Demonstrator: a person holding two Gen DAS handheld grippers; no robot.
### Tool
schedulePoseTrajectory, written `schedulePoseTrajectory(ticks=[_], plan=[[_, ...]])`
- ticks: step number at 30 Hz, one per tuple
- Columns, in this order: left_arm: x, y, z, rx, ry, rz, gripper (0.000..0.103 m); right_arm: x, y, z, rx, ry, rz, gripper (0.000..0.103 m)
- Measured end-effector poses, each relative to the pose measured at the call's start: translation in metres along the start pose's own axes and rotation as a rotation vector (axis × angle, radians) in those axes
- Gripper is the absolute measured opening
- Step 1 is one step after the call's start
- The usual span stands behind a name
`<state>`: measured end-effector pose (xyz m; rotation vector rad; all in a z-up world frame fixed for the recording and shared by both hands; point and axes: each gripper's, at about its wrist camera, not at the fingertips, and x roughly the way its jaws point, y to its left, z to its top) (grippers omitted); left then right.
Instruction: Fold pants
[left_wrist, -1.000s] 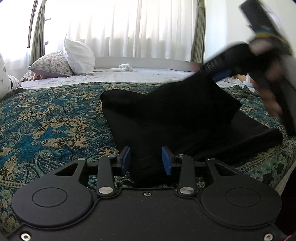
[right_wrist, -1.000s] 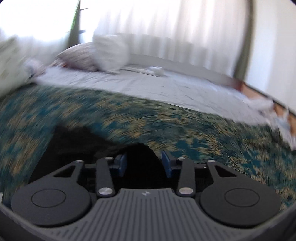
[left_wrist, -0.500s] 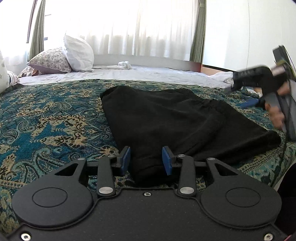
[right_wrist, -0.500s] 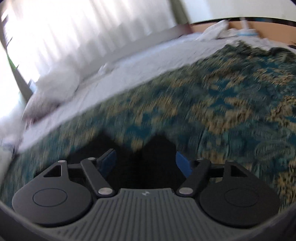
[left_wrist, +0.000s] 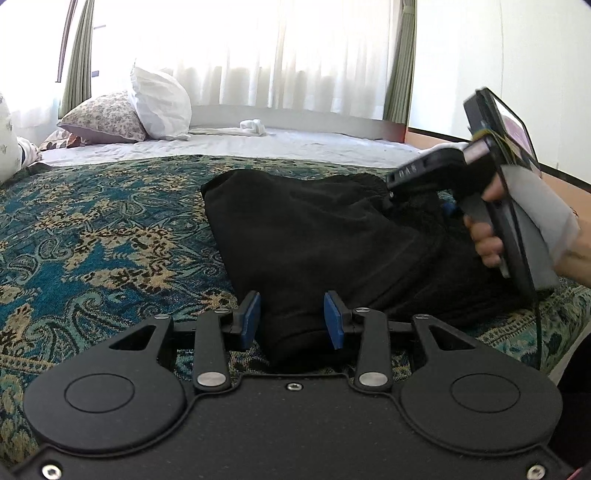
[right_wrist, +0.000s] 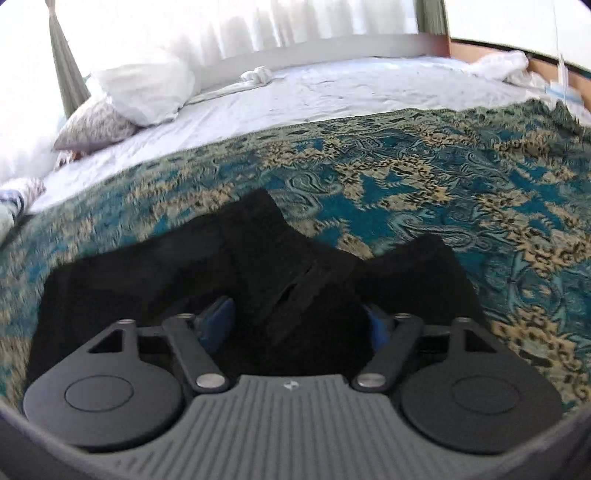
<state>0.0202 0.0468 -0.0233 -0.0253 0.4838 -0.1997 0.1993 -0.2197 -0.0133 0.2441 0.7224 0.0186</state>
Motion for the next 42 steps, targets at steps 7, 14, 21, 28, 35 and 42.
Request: schedulePoseTrajectory(ticks=[7,14,21,28,35,42], plan=[[0.000,0.002,0.000,-0.018,0.006,-0.004,0.036,-0.015,-0.008,-0.001,0.117,-0.079,0.031,0.053],[0.001,0.003,0.003,-0.022,0.021,-0.008,0.036,0.002,0.005,0.009,0.055,-0.020,-0.004,0.037],[-0.013,0.006,0.019,-0.037,-0.014,-0.040,0.047,-0.066,-0.008,-0.003,0.075,-0.204,-0.057,0.024],[-0.014,0.001,0.031,-0.047,-0.019,-0.068,0.050,-0.112,-0.020,-0.052,0.009,-0.323,-0.246,0.025],[-0.008,-0.012,0.021,0.039,0.036,-0.040,0.048,-0.110,-0.032,-0.088,-0.011,-0.318,-0.361,0.026],[-0.007,-0.018,0.010,0.096,0.073,-0.005,0.046,-0.103,-0.048,-0.099,0.010,-0.318,-0.305,0.034]])
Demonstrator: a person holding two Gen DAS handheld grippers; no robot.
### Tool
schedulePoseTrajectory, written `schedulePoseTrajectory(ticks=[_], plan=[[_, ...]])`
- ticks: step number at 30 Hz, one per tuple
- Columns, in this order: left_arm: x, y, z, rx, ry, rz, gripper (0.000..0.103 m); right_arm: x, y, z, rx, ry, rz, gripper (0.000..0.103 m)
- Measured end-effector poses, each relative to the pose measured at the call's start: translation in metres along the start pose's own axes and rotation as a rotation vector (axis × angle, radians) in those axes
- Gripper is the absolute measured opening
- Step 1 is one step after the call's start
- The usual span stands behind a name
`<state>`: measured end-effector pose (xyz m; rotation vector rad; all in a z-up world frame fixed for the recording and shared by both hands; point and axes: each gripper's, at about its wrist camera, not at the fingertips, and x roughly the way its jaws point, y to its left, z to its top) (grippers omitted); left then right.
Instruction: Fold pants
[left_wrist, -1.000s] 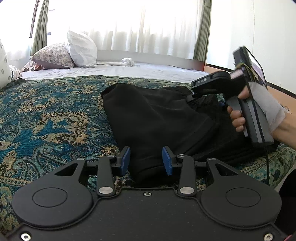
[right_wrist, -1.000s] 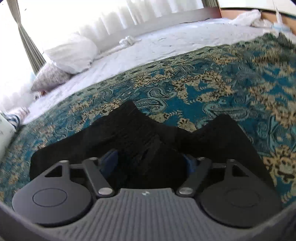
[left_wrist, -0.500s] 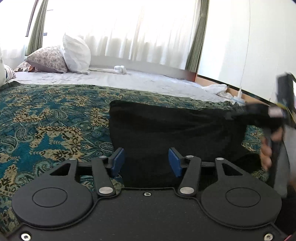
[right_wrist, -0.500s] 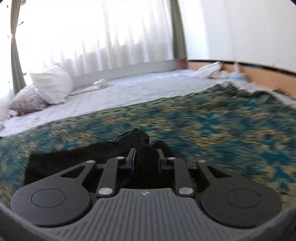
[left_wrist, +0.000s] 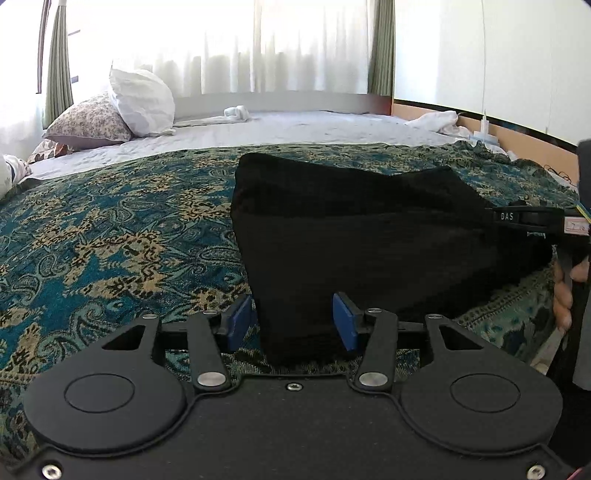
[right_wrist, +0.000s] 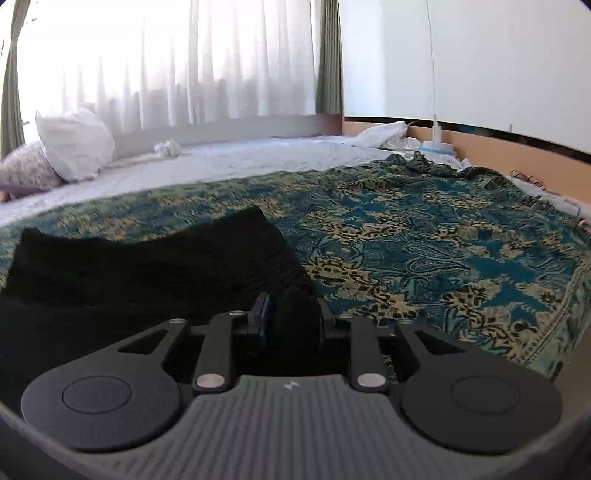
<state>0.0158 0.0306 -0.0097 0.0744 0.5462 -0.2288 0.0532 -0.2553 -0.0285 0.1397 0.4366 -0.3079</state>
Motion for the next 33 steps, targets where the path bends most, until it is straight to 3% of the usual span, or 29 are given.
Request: schedulePoseTrajectory(ticks=[2,3,4,8,11,12,13,14,15,20,21,22,25,27,30,33], plan=[[-0.001,0.002,0.008,0.004,-0.017,-0.003,0.042,-0.002,-0.008,-0.001,0.036,-0.011,0.008,0.054],[-0.001,0.003,0.014,0.010,-0.037,-0.002,0.024,-0.005,-0.010,-0.002,0.037,-0.025,-0.003,0.059],[0.000,0.003,0.022,0.021,-0.050,-0.007,0.016,-0.010,-0.009,-0.001,0.022,-0.048,-0.017,0.062],[0.019,0.006,0.059,0.031,-0.085,-0.037,0.016,-0.035,0.001,0.011,-0.070,-0.188,-0.026,0.078],[0.053,0.005,0.088,0.047,-0.084,-0.027,0.016,-0.033,0.011,0.034,-0.127,-0.167,0.051,0.077],[0.069,0.006,0.096,0.042,-0.069,-0.008,0.016,-0.026,0.016,0.043,-0.156,-0.121,0.097,0.061],[0.084,0.008,0.103,0.033,-0.054,0.006,0.016,-0.017,0.022,0.052,-0.182,-0.072,0.140,0.052],[0.098,0.010,0.108,0.019,-0.042,0.021,0.016,-0.005,0.030,0.060,-0.215,-0.012,0.173,0.032],[0.110,0.012,0.112,0.006,-0.038,0.040,0.016,0.007,0.038,0.066,-0.244,0.036,0.191,0.028],[0.160,0.021,0.114,-0.030,-0.007,0.133,0.017,0.067,0.075,0.071,-0.371,0.165,0.197,0.028],[0.167,0.024,0.114,-0.041,0.014,0.137,0.017,0.077,0.077,0.069,-0.370,0.174,0.188,0.038],[0.172,0.029,0.115,-0.056,0.030,0.139,0.018,0.086,0.077,0.068,-0.363,0.170,0.170,0.035],[0.182,0.036,0.114,-0.059,0.065,0.163,0.017,0.102,0.068,0.066,-0.281,0.133,0.090,0.037],[0.186,0.033,0.112,-0.017,0.063,0.174,0.017,0.113,0.055,0.063,-0.182,0.142,0.071,0.059],[0.188,0.024,0.109,0.050,0.058,0.200,0.017,0.120,0.037,0.062,-0.060,0.156,0.102,0.062],[0.189,0.020,0.109,0.073,0.056,0.211,0.017,0.121,0.033,0.061,-0.043,0.160,0.111,0.063]])
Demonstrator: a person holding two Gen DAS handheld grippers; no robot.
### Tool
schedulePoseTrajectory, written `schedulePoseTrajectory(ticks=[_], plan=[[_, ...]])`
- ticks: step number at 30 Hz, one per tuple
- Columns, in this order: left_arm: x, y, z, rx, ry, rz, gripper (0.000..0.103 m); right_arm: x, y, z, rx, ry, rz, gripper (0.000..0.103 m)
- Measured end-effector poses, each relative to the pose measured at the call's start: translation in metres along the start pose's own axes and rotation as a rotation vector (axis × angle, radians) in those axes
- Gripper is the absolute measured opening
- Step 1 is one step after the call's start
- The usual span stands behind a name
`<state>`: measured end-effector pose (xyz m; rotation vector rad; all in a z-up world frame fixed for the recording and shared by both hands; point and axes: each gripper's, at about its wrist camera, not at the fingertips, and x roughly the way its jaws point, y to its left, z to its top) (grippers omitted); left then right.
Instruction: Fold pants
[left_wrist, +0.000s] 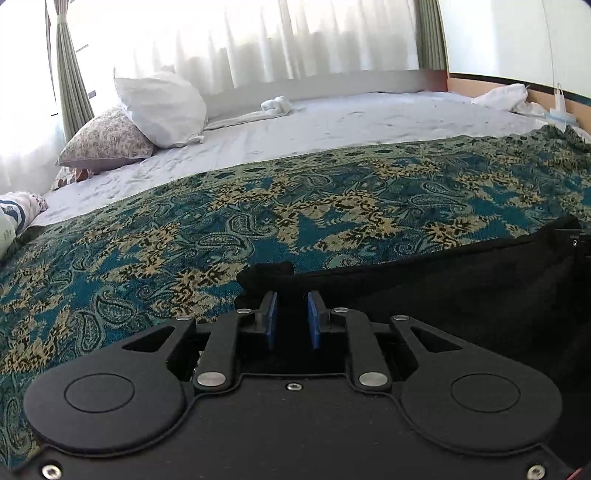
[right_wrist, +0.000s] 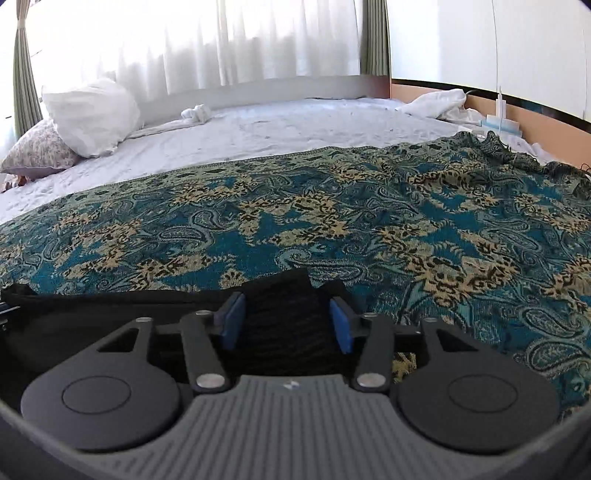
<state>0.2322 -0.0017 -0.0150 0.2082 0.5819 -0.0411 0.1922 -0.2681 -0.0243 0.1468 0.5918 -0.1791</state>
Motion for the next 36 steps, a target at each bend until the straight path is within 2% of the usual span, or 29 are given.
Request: schedulePoseTrajectory(ticks=[6,9,10,12,14,18,21,26,30,36], plan=[[0.000,0.000,0.001,-0.005,0.001,-0.004,0.017,-0.002,0.002,0.003,-0.008,0.007,0.002,0.065],[-0.004,0.002,0.003,-0.011,0.009,-0.010,0.018,-0.018,-0.002,0.006,0.013,-0.015,0.012,0.069],[-0.008,0.003,0.004,-0.016,0.014,-0.015,0.020,-0.027,-0.002,0.005,0.020,-0.032,0.014,0.069],[-0.020,0.005,0.003,-0.033,0.013,-0.029,0.036,-0.047,0.000,0.002,0.006,-0.073,0.015,0.071],[-0.035,0.005,0.000,-0.048,0.005,-0.043,0.038,-0.069,0.005,-0.003,-0.036,-0.117,0.015,0.071],[-0.069,0.002,-0.015,-0.086,0.005,-0.090,0.040,-0.108,0.019,-0.026,-0.133,-0.188,0.036,0.072],[-0.095,-0.002,-0.033,-0.103,-0.009,-0.115,0.043,-0.123,0.024,-0.049,-0.165,-0.196,0.036,0.072],[-0.130,-0.012,-0.067,-0.106,-0.006,-0.111,0.044,-0.135,0.024,-0.084,-0.205,-0.200,-0.042,0.072],[-0.149,-0.017,-0.085,-0.073,-0.036,-0.096,0.047,-0.145,0.014,-0.101,-0.199,-0.208,-0.119,0.058],[-0.156,-0.019,-0.095,-0.039,-0.043,-0.083,0.048,-0.145,0.006,-0.117,-0.189,-0.174,-0.114,0.060]])
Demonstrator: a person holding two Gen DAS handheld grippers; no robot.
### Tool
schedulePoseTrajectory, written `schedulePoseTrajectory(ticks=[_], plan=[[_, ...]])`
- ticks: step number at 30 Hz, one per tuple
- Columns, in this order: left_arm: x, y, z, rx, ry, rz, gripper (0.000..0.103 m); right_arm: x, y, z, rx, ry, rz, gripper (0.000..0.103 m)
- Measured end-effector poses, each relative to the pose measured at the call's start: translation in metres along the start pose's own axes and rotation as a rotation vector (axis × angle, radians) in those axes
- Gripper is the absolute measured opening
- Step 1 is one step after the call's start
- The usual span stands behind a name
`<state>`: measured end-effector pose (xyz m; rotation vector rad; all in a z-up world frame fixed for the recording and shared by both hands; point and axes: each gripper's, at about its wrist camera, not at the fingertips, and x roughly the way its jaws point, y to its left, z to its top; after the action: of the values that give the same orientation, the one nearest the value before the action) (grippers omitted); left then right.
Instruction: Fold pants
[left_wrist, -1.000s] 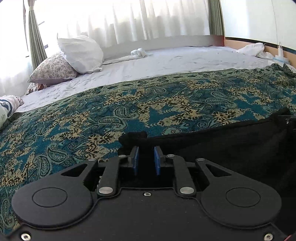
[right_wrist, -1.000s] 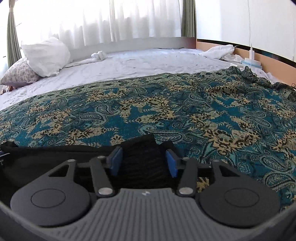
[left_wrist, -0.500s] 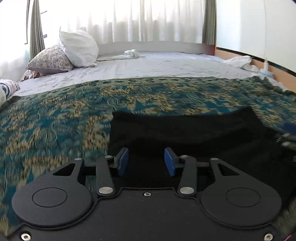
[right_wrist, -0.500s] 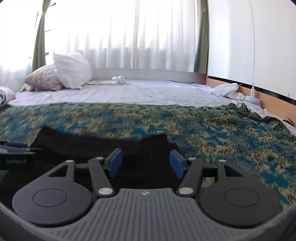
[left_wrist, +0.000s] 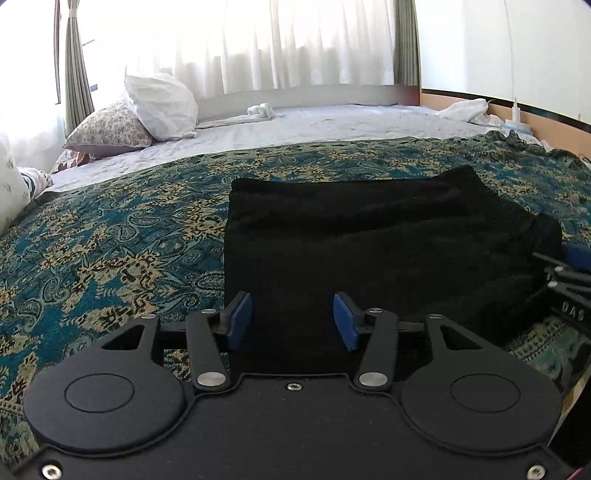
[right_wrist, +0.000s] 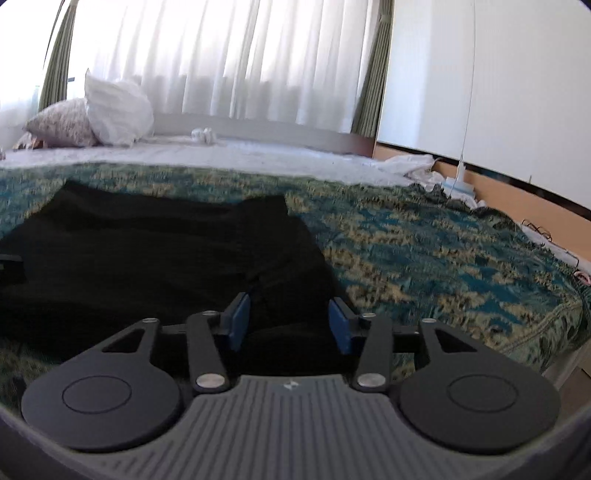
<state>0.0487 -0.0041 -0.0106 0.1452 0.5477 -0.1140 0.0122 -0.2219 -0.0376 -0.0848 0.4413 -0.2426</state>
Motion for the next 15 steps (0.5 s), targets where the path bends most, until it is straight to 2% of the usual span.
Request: schedulePoseTrajectory(ticks=[6,15], plan=[[0.0022,-0.0009,0.0015,0.008,0.002,0.001,0.049,0.0033,-0.0036,-0.0037,0.038,0.007,0.014,0.059],[0.0058,0.0041,0.0000,-0.023,0.001,-0.013,0.051,0.0035,-0.0029,-0.0067,0.008,-0.010,0.018,0.061]])
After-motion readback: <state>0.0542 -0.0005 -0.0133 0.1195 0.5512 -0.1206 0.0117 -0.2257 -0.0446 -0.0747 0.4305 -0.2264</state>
